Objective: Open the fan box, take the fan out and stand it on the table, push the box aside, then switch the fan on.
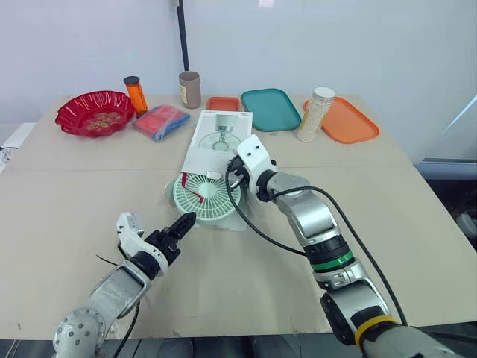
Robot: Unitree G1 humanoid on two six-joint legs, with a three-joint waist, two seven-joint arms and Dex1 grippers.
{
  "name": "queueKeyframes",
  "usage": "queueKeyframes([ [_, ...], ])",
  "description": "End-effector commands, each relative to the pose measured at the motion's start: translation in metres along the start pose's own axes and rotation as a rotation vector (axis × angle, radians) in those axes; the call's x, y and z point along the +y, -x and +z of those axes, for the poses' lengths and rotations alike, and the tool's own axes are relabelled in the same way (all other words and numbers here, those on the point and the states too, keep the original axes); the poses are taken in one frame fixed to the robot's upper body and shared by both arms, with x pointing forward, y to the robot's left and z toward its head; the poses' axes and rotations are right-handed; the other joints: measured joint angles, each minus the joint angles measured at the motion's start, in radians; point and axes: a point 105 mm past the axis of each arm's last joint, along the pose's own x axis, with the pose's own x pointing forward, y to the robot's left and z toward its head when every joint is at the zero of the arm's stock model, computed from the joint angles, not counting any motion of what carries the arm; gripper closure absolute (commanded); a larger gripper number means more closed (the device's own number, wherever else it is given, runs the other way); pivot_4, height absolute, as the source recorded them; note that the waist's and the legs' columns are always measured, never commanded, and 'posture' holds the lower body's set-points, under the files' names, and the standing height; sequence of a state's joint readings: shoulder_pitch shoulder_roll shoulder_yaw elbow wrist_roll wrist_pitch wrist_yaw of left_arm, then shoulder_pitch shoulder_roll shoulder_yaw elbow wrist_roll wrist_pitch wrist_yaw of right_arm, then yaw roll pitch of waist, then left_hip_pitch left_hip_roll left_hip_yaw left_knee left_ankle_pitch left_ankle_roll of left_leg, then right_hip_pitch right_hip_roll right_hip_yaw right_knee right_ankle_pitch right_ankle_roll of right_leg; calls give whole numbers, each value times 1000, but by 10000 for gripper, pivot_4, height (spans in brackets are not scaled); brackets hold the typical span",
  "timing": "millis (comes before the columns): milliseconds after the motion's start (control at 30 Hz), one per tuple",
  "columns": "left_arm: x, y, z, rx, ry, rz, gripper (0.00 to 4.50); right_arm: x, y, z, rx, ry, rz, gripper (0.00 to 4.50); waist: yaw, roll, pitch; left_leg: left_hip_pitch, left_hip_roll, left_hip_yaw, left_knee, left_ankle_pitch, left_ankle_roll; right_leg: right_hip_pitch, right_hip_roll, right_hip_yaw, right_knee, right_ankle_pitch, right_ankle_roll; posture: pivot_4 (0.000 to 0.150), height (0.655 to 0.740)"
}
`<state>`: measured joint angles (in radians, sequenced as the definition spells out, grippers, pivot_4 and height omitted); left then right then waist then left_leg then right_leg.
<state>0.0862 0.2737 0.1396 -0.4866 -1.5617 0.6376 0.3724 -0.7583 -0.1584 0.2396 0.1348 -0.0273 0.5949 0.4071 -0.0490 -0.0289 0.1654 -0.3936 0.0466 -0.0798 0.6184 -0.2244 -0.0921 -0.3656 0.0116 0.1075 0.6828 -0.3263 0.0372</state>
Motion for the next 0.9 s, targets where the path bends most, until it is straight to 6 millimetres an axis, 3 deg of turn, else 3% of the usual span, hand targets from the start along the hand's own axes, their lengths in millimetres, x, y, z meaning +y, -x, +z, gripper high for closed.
queueKeyframes([
  [33,0,0,25,-81,-12,-15,203,1,-1,-36,127,-16,-1,45000,1,0,0,0,0,0,0,0,0,0,0,0,0,0,0,1500,7400],
  [167,-5,1,26,-56,-8,-61,203,-1,0,-38,132,-9,-8,45000,0,0,0,0,0,0,0,0,0,0,0,0,0,0,0,1500,7400],
  [333,-7,6,14,-6,-12,-79,203,0,-1,-39,132,-5,-5,45000,1,0,0,0,0,0,0,0,0,0,0,0,0,0,0,1500,7400],
  [433,-5,4,20,-47,23,-79,203,2,-2,-38,129,-5,2,45000,1,0,0,0,0,0,0,0,0,0,0,0,0,0,1,1500,7400],
  [900,-3,-32,37,-66,79,-86,203,3,-1,-42,132,4,5,45000,2,-1,0,0,0,-1,0,0,0,1,0,-1,-1,0,1,1500,7400],
])
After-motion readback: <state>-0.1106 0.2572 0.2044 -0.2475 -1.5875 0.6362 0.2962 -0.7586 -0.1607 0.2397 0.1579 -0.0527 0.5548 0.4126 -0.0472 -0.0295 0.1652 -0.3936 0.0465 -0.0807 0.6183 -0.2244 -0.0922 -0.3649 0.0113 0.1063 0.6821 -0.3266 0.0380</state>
